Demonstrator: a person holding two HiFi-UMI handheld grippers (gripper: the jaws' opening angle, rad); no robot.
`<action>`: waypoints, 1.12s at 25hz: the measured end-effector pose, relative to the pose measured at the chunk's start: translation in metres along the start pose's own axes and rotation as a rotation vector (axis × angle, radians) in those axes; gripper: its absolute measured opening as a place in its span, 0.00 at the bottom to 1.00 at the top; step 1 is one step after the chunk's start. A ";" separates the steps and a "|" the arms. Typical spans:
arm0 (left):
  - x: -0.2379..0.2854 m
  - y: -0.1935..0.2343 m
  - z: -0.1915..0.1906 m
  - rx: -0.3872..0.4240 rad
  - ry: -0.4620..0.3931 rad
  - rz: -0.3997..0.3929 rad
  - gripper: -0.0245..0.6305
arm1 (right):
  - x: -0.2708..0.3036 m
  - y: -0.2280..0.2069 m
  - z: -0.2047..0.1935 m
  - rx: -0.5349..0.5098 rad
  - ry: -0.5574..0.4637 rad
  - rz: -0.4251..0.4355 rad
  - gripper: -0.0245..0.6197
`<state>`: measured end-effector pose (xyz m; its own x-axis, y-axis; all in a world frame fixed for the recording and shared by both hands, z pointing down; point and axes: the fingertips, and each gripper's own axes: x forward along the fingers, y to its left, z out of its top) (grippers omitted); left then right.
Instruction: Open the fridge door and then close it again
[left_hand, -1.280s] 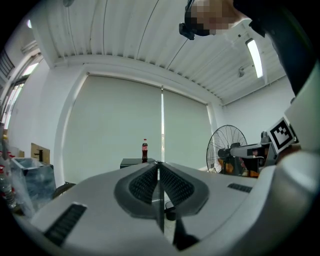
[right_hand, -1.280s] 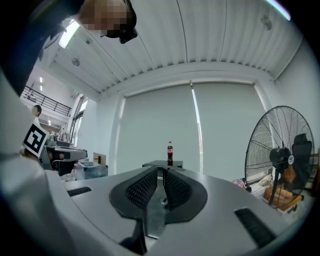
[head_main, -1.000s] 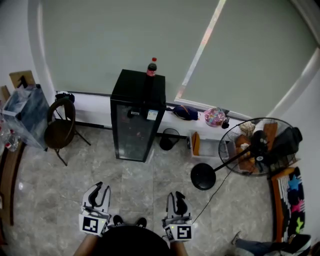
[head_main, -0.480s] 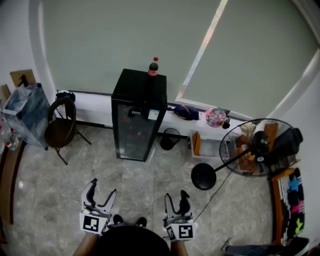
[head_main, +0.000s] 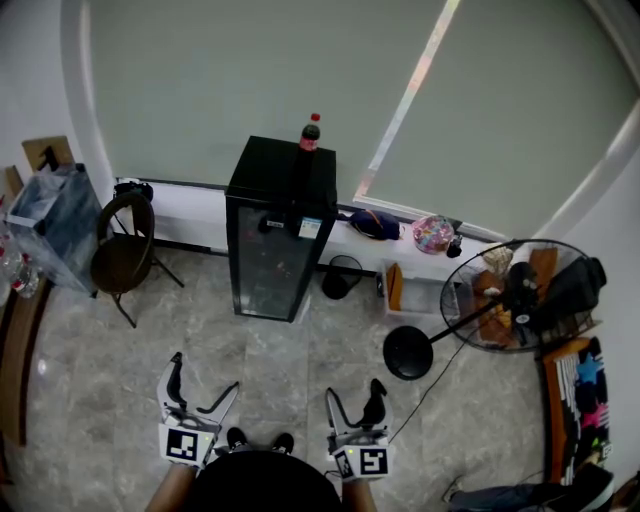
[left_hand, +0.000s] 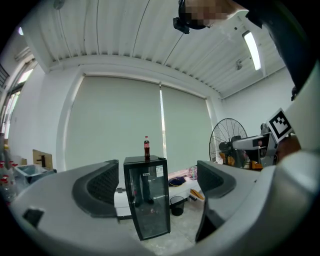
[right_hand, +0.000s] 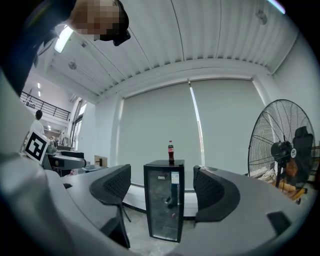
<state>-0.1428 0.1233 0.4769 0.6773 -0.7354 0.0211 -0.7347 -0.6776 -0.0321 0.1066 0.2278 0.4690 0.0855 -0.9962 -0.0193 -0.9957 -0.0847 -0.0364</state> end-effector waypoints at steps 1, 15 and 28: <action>-0.001 0.001 -0.001 0.002 -0.001 0.003 0.77 | 0.000 0.001 0.000 0.005 -0.002 0.003 0.64; -0.023 0.032 0.003 -0.001 0.002 0.029 0.84 | 0.000 0.034 0.009 0.006 -0.011 0.018 0.70; -0.044 0.064 -0.005 -0.019 0.003 -0.001 0.84 | -0.001 0.075 0.006 -0.003 -0.004 -0.006 0.70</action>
<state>-0.2201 0.1123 0.4787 0.6778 -0.7349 0.0240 -0.7348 -0.6781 -0.0135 0.0318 0.2225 0.4606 0.0919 -0.9955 -0.0235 -0.9953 -0.0911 -0.0331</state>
